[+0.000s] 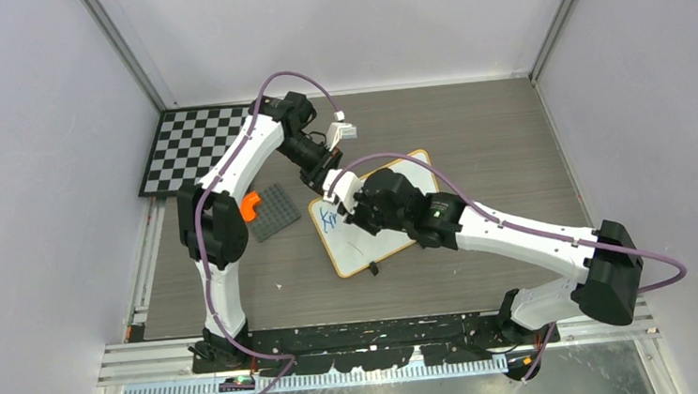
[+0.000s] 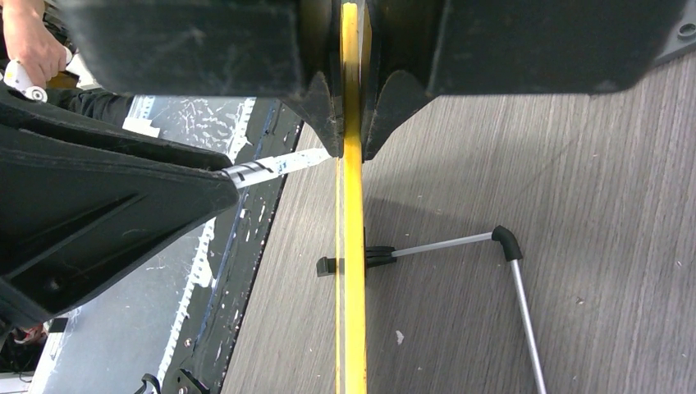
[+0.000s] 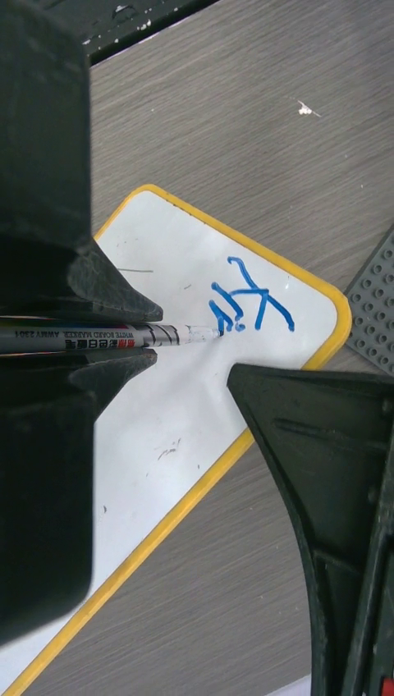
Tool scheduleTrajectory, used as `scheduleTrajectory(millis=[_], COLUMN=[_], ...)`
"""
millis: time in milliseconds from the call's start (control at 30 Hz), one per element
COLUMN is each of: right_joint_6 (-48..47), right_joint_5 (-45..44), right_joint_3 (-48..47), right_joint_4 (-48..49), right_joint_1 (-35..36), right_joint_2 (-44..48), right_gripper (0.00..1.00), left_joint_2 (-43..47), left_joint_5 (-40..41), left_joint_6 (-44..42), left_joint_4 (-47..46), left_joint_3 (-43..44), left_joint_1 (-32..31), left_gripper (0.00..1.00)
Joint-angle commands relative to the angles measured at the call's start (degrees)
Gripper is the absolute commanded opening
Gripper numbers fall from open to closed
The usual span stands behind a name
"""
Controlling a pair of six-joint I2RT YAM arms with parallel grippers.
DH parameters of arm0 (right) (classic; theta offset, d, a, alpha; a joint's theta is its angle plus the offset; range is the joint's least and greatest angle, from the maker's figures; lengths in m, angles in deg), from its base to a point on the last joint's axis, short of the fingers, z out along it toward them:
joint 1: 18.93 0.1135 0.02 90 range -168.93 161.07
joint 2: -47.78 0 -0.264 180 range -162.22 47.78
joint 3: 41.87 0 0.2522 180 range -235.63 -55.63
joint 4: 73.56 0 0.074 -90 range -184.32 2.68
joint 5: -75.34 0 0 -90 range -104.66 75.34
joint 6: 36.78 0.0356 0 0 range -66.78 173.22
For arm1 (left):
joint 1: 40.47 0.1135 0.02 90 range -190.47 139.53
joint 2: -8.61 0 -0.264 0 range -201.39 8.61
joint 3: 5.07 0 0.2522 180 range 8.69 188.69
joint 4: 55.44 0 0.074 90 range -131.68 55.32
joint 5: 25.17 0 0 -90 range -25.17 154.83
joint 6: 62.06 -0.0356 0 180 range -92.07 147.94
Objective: Write a sentence on the whiteboard
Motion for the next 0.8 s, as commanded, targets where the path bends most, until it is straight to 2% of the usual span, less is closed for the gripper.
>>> scheduleTrajectory(millis=[0,533,767], right_joint_6=[-0.1,0.3,0.0], right_joint_5=[-3.1,1.6,2.7], right_joint_3=[-1.0,2.9,1.6], right_joint_4=[3.2,-0.5,-2.0], right_joint_1=[-1.6,-1.5,-1.3], right_joint_2=[2.8,2.8,4.5], right_gripper=[0.0,0.0,0.0], left_joint_2=[-2.4,-2.5,-2.6], left_joint_5=[2.3,2.3,2.2], left_joint_6=[-1.8,-1.6,-1.6], left_joint_4=[0.9,0.9,0.9], left_joint_3=[-1.9,-2.0,-1.9], left_joint_1=[-3.5,-3.5,-3.5], left_gripper=[0.0,0.0,0.0])
